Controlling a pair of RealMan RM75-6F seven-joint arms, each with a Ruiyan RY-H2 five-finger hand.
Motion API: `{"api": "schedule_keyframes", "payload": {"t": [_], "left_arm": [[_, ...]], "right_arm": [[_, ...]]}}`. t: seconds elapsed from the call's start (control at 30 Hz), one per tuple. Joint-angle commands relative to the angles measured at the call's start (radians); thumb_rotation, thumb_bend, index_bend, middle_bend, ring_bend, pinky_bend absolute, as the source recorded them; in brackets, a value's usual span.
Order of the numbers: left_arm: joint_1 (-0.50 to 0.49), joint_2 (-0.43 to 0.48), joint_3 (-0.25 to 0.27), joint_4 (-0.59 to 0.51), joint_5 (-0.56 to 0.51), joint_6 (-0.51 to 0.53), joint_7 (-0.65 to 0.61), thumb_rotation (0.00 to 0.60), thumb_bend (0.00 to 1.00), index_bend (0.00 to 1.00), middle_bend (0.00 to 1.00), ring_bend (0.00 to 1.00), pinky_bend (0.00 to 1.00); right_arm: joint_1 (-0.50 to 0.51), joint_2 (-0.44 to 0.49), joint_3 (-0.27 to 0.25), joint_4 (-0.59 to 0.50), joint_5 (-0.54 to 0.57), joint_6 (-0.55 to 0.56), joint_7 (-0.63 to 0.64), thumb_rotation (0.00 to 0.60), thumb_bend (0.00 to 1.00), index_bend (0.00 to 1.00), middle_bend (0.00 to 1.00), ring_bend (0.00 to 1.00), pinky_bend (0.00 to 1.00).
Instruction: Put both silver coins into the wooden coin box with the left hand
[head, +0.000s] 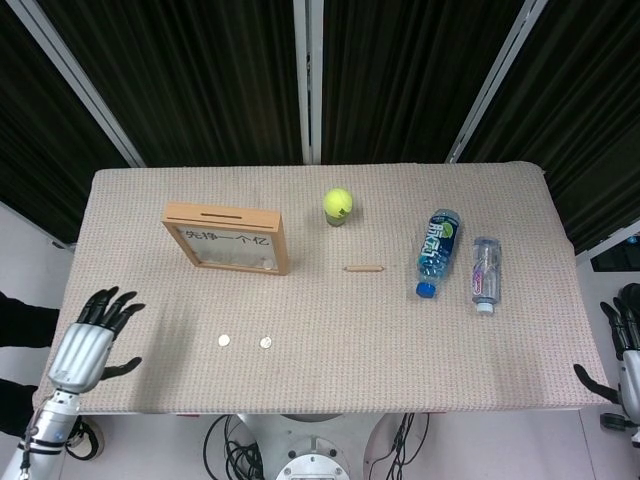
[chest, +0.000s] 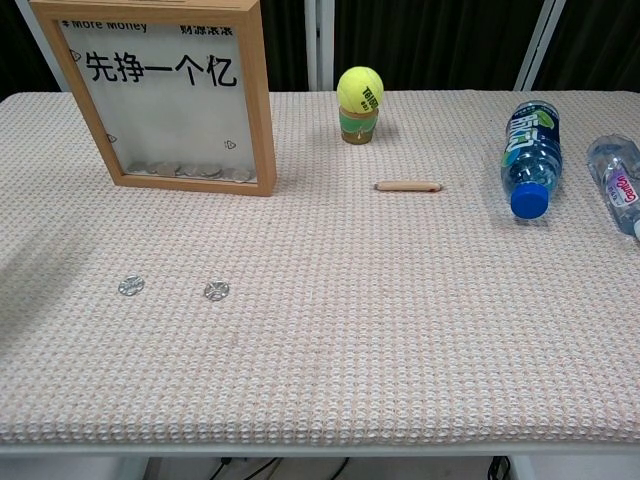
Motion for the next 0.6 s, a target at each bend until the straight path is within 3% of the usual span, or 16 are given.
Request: {"api": "schedule_keyframes", "payload": {"t": [0.03,0.6], "left_arm": [[-0.028,-0.037,0.002,-0.003,0.015,-0.037,0.020,0.600,0.08,0.20,0.12,0.01,0.10],[-0.132,-0.265,0.002,0.113,0.002,-0.193,0.060,0.600,0.09,0.22,0.13,0.01,0.09]], "right_arm": [[0.001,0.001,0.003,-0.003,0.003,-0.001,0.002,0.600,0.12,0.00,0.00,0.00,0.00],[-0.014,0.006,0.001,0.008,0.012,0.010,0.025,0.600,0.12,0.00,0.00,0.00,0.00]]}}
